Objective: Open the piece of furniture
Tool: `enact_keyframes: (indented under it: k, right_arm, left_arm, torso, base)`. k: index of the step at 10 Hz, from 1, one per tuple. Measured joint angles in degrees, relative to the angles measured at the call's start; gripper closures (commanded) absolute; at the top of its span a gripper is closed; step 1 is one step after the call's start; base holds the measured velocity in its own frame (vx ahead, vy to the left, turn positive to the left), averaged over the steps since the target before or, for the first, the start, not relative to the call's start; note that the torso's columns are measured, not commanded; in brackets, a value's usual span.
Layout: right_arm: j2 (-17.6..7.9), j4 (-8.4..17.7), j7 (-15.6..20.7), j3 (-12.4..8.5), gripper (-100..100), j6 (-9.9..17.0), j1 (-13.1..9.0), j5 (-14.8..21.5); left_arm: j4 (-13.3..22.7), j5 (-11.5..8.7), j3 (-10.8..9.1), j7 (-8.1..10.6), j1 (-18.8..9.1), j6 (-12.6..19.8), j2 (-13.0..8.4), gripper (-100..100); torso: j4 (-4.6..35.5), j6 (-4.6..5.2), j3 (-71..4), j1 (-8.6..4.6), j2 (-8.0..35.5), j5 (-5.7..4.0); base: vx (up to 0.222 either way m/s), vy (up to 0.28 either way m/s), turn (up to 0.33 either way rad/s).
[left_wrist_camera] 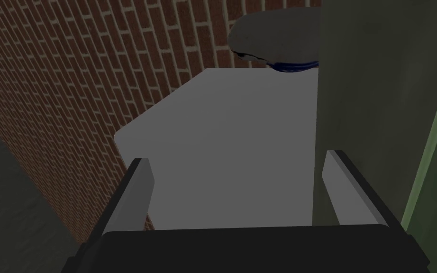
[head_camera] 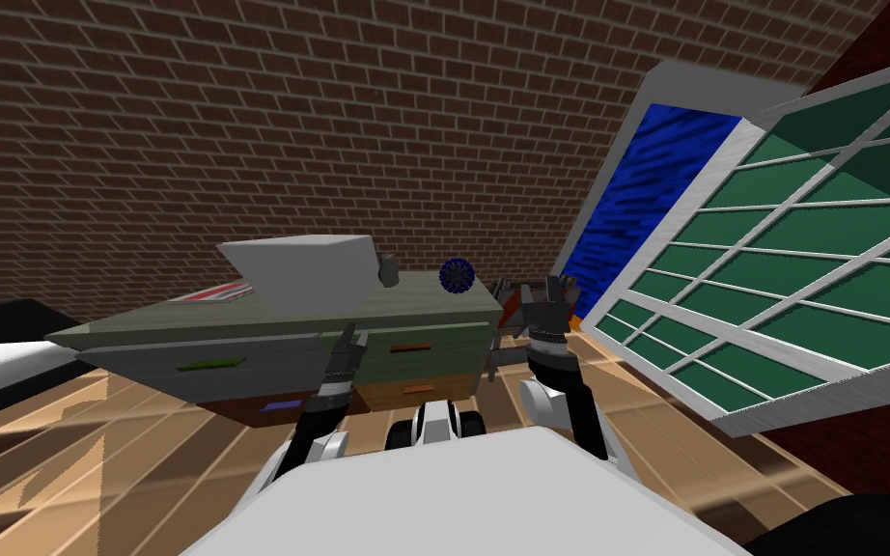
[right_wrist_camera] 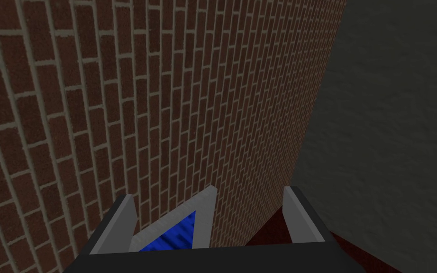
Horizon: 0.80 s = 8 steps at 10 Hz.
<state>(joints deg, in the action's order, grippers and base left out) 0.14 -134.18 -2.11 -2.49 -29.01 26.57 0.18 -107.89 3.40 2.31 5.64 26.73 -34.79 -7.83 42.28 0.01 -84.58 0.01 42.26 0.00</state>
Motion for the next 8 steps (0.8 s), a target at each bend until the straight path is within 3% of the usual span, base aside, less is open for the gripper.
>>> enact_keyframes:
  k: [8]
  right_arm:
    - [0.0, 0.0, 0.0, 0.0, 0, 0.0, 0.0, 0.0]
  left_arm:
    - [9.42, 0.0, 0.32, -0.52, -2.01, 0.26, -0.62, -100]
  torso:
    - [0.01, 0.0, 0.02, -0.02, 0.03, 0.0]
  base:
    - [-0.013, -0.034, -0.008]
